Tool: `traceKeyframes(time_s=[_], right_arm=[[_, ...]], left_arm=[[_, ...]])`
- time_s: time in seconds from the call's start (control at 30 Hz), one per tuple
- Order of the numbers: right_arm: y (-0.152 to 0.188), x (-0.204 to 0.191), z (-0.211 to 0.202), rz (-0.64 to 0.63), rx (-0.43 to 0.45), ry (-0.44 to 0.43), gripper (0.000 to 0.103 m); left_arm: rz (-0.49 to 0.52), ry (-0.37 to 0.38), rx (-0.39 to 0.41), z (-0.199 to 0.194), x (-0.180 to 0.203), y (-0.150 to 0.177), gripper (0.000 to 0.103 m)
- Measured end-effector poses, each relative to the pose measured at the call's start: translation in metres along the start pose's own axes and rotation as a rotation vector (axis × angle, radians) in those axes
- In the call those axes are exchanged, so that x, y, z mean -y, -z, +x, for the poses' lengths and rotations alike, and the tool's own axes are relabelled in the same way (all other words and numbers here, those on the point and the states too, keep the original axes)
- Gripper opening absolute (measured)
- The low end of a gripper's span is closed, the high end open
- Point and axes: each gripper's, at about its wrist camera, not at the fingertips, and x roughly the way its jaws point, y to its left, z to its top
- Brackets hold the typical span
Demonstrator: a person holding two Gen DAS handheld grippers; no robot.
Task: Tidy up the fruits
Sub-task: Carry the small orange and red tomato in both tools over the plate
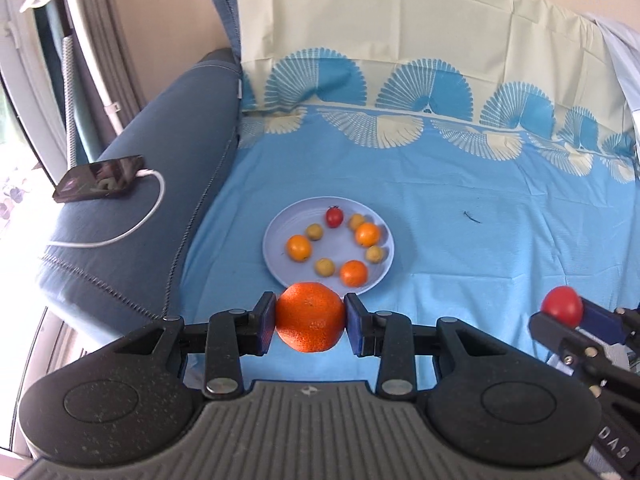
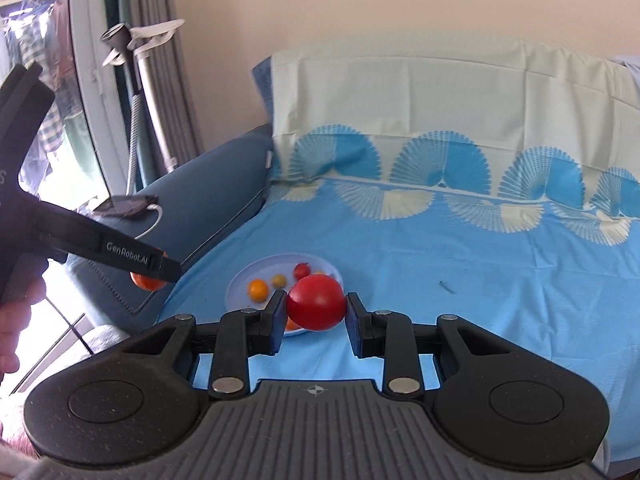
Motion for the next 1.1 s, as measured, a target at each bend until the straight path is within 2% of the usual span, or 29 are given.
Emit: traceKeyframes(time_s=[0.27, 0.73, 1.0, 1.1], right_arm=[[0.007, -0.032, -0.012, -0.057, -0.002, -0.002, 0.032], [0.007, -0.041, -0.011, -0.082, -0.010, 0.008, 0.032], [0.005, -0.036, 0.000, -0.099, -0.049, 0.009, 0.032], [0.002, -0.029, 0.011, -0.070, -0.071, 0.011, 0.032]], left_arm=[[-0.033, 0.032, 0.021, -0.020, -0.018, 0.018, 0.040], [-0.065, 0.048, 0.032, -0.022, -0.029, 0.021, 0.040], [-0.076, 0.050, -0.001, -0.003, -0.030, 0.012, 0.040], [-0.072, 0.048, -0.025, 0.010, -0.030, 0.009, 0.040]])
